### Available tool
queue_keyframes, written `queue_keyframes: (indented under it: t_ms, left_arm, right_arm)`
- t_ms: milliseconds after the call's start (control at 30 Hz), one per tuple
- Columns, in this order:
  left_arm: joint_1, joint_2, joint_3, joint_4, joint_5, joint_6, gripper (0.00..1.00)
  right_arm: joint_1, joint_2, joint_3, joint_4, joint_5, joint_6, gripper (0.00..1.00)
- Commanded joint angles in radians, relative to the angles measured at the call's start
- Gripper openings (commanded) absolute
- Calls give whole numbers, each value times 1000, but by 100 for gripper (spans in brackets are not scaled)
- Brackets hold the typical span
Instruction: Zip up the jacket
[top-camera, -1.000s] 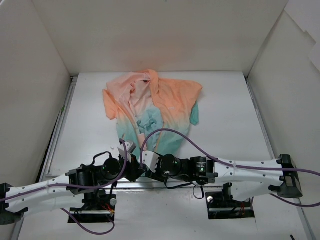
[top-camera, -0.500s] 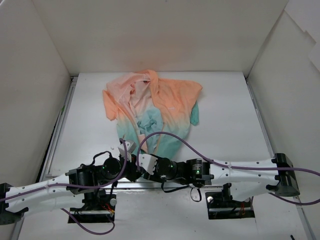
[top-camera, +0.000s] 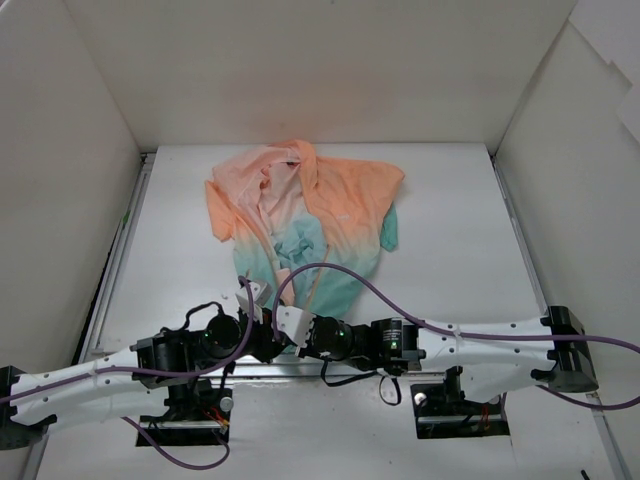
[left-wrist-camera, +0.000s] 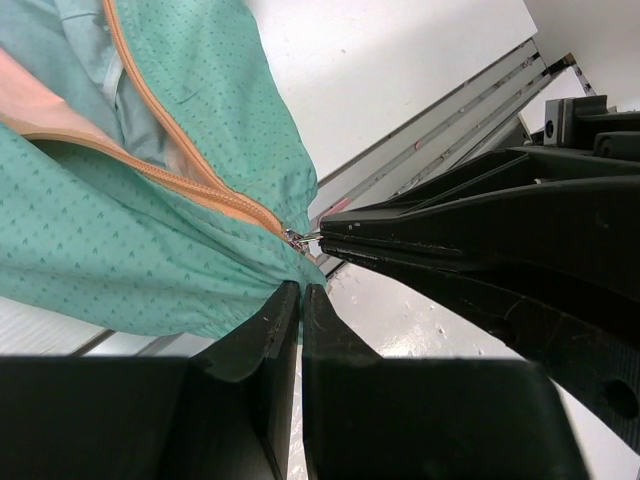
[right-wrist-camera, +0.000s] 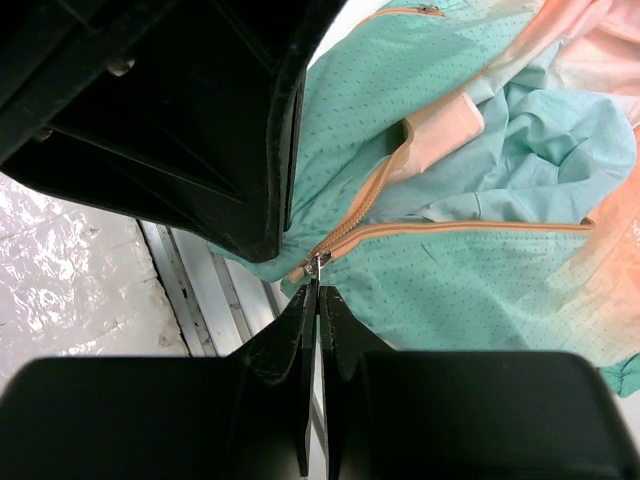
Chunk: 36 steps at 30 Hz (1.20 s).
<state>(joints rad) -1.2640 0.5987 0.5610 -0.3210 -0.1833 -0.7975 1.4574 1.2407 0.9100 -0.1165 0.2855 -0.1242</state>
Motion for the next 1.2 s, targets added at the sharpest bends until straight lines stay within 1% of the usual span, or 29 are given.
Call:
queue_keyframes:
  t_ms: [0, 133, 233, 300, 333, 400, 500, 533, 567, 633, 667, 733, 767, 900, 1000, 1033, 1100, 1133, 1167]
  left_arm:
    - [-5, 10, 66, 39, 19, -6, 0]
    - [-5, 15, 65, 43, 28, -5, 0]
    - [-5, 21, 57, 45, 38, -6, 0]
    - [-5, 15, 45, 51, 44, -11, 0]
    - [-5, 6, 40, 57, 50, -12, 0]
    - [-5, -2, 27, 65, 54, -20, 0]
    - [-5, -10, 22, 65, 62, -17, 0]
    - [-5, -8, 20, 66, 67, -13, 0]
    - [-5, -7, 17, 66, 70, -11, 0]
    - [-5, -7, 13, 71, 80, -5, 0]
    - [-5, -5, 14, 69, 84, -3, 0]
    - [-5, -8, 14, 59, 91, -2, 0]
    - [-5, -10, 13, 57, 94, -2, 0]
    - [-5, -25, -3, 48, 99, -5, 0]
    - [-5, -39, -3, 20, 90, -8, 0]
    - [-5, -46, 0, 11, 68, -11, 0]
    - [-5, -59, 20, -47, -8, -67, 0]
    - [-5, -69, 28, -65, -110, -95, 0]
    - [-5, -73, 34, -70, -145, -120, 0]
  right_arm:
    - [6, -27, 29, 51, 34, 14, 0]
    - [8, -55, 15, 66, 46, 20, 0]
    - [6, -66, -2, 106, 93, 34, 0]
    - [6, -79, -22, 168, 125, 44, 0]
    - [4, -86, -34, 229, 141, 49, 0]
    - [-20, -95, -62, 287, 139, 58, 0]
    - [-109, -83, -66, 343, 71, 98, 0]
    - [-130, -73, -65, 368, 26, 118, 0]
    - [-191, -60, -50, 370, 0, 120, 0]
    - [-247, -11, -23, 347, -96, 165, 0]
    - [-303, 21, 7, 333, -141, 175, 0]
    - [-357, 49, 32, 324, -228, 199, 0]
    - [-414, 66, 61, 318, -258, 208, 0]
    - [-529, 143, 130, 327, -397, 248, 0]
    - [-592, 172, 179, 345, -443, 273, 0]
    - [-620, 177, 190, 348, -456, 274, 0]
    - [-623, 172, 211, 336, -476, 273, 0]
    - [-624, 161, 210, 319, -483, 273, 0]
    - [-615, 134, 189, 314, -493, 278, 0]
